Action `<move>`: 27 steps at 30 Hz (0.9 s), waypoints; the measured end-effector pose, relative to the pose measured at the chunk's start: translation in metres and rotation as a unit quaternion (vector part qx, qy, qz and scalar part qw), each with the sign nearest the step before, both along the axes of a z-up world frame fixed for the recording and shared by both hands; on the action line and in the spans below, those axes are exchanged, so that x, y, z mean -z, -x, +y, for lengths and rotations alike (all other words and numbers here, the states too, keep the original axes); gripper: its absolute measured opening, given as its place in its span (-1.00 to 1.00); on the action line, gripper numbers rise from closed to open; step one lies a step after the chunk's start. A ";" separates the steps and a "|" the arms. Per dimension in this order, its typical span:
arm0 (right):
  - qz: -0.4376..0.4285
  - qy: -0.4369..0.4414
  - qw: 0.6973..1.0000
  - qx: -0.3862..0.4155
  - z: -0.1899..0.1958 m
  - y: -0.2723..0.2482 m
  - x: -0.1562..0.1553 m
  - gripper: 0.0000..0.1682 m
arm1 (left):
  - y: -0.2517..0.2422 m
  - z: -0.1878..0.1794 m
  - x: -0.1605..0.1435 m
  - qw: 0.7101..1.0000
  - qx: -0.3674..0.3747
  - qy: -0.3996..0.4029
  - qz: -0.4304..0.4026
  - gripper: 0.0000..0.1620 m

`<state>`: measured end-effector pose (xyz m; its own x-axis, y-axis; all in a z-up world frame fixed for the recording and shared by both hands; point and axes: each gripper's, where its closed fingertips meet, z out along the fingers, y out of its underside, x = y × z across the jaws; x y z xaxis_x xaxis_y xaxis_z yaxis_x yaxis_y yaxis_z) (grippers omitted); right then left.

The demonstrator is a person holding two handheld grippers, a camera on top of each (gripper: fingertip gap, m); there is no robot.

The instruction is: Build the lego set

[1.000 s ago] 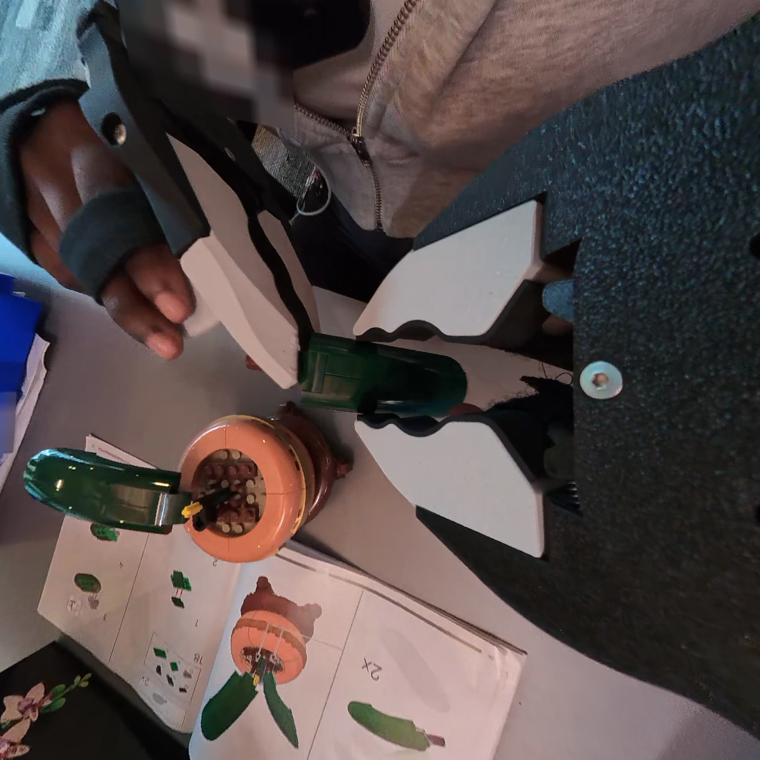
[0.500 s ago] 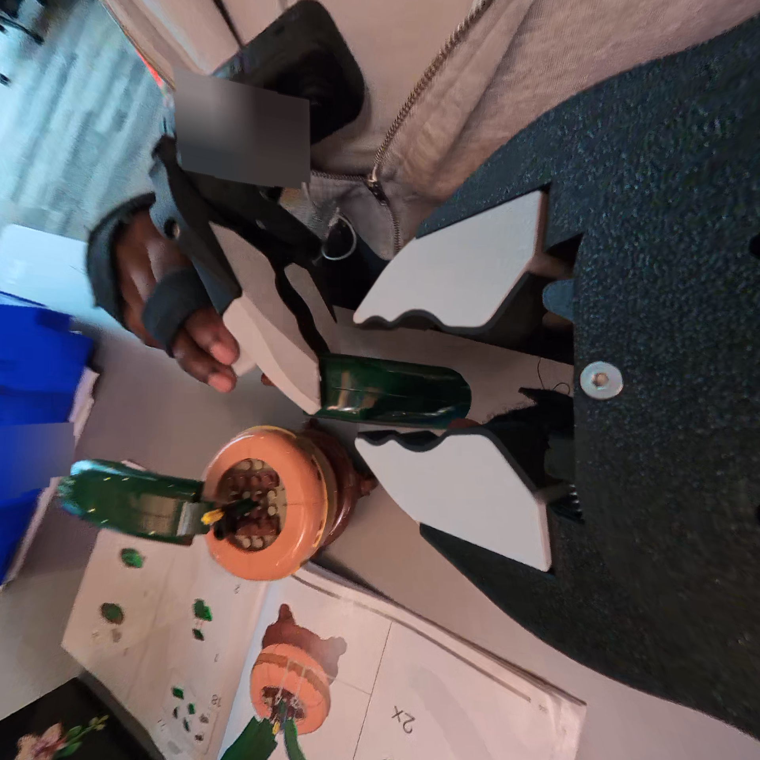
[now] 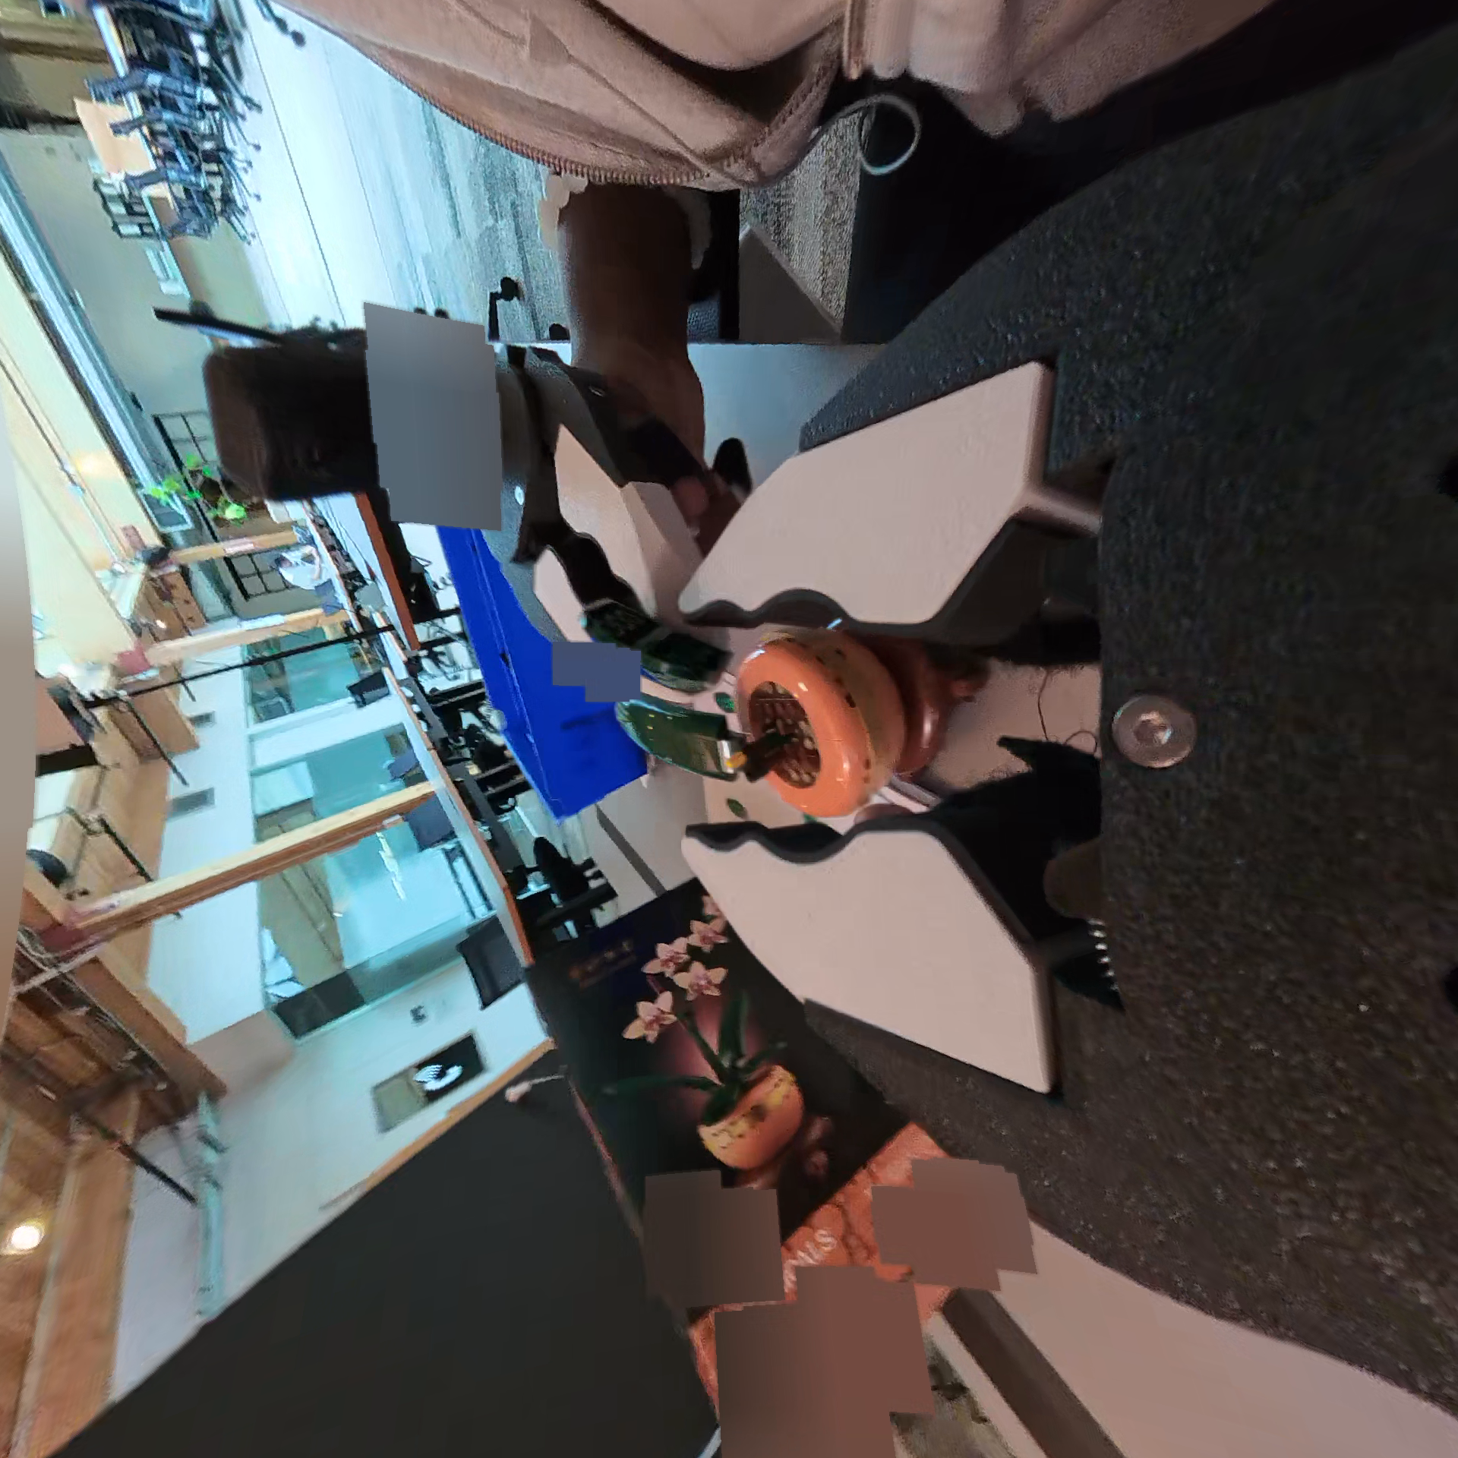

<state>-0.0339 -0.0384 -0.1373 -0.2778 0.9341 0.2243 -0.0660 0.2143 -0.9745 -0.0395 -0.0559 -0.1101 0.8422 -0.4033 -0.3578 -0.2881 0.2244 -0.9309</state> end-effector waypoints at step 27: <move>0.003 -0.045 0.995 0.091 0.056 -0.044 -0.010 -0.68 | 0.054 0.017 -0.033 0.989 0.100 -0.108 -0.019 -0.83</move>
